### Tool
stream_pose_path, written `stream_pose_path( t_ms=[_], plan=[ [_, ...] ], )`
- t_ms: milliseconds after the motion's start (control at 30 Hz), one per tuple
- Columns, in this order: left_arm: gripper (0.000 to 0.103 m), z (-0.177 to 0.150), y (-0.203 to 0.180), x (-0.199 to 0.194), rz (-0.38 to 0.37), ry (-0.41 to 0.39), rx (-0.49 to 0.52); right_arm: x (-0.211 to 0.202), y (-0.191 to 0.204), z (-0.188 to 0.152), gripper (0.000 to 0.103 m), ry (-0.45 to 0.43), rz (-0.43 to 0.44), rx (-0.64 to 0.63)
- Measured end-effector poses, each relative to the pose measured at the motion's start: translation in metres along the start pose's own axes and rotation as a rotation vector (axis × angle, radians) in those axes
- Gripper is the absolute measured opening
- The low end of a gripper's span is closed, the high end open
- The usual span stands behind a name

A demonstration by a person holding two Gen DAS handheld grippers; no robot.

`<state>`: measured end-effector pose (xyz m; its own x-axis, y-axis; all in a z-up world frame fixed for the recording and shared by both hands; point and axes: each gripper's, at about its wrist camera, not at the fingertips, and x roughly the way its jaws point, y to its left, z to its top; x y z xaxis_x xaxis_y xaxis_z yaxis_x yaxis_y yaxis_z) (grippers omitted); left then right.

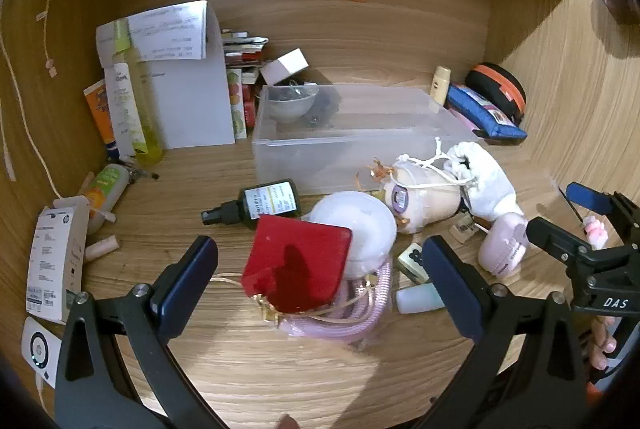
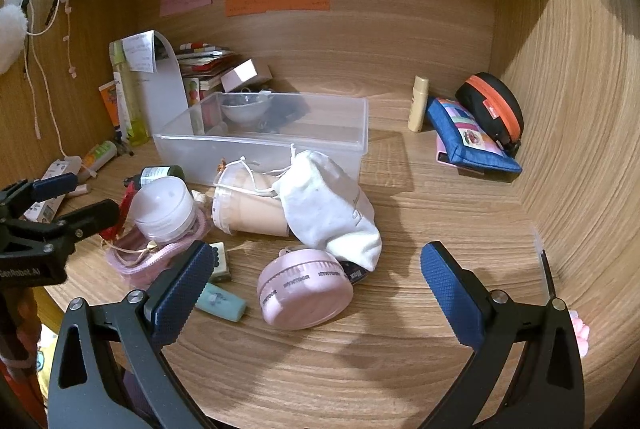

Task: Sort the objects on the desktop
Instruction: 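Grasp the red velvet pouch with the left tool while the right grasps the pink round container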

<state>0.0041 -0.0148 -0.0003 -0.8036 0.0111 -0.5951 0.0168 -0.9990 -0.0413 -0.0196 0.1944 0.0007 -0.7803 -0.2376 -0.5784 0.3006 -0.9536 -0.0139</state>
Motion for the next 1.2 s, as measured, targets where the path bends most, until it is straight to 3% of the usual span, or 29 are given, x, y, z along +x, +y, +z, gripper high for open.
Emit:
stream_pose_path(
  t_ms=[200,500,667,933,1067,1200],
  plan=[
    [0.103,-0.005,0.014,-0.006,-0.001,-0.040,-0.007,0.002,-0.002,-0.001,0.103,-0.010,0.010,-0.002],
    [0.103,-0.015,0.023,0.006,0.027,0.047,0.026,0.009,-0.005,-0.009,0.103,0.001,0.055,-0.004],
    [0.103,-0.023,0.032,0.022,-0.036,0.128,-0.005,0.013,-0.009,-0.016,0.103,0.029,0.085,0.007],
    [0.103,-0.026,0.037,0.050,-0.075,0.223,-0.039,0.034,-0.017,-0.026,0.103,0.107,0.111,0.047],
    [0.103,-0.025,0.043,0.067,-0.141,0.288,-0.084,0.044,-0.016,-0.028,0.102,0.131,0.113,0.052],
    [0.103,-0.023,0.046,0.076,-0.166,0.299,-0.097,0.051,-0.011,-0.028,0.101,0.140,0.109,0.027]
  ],
)
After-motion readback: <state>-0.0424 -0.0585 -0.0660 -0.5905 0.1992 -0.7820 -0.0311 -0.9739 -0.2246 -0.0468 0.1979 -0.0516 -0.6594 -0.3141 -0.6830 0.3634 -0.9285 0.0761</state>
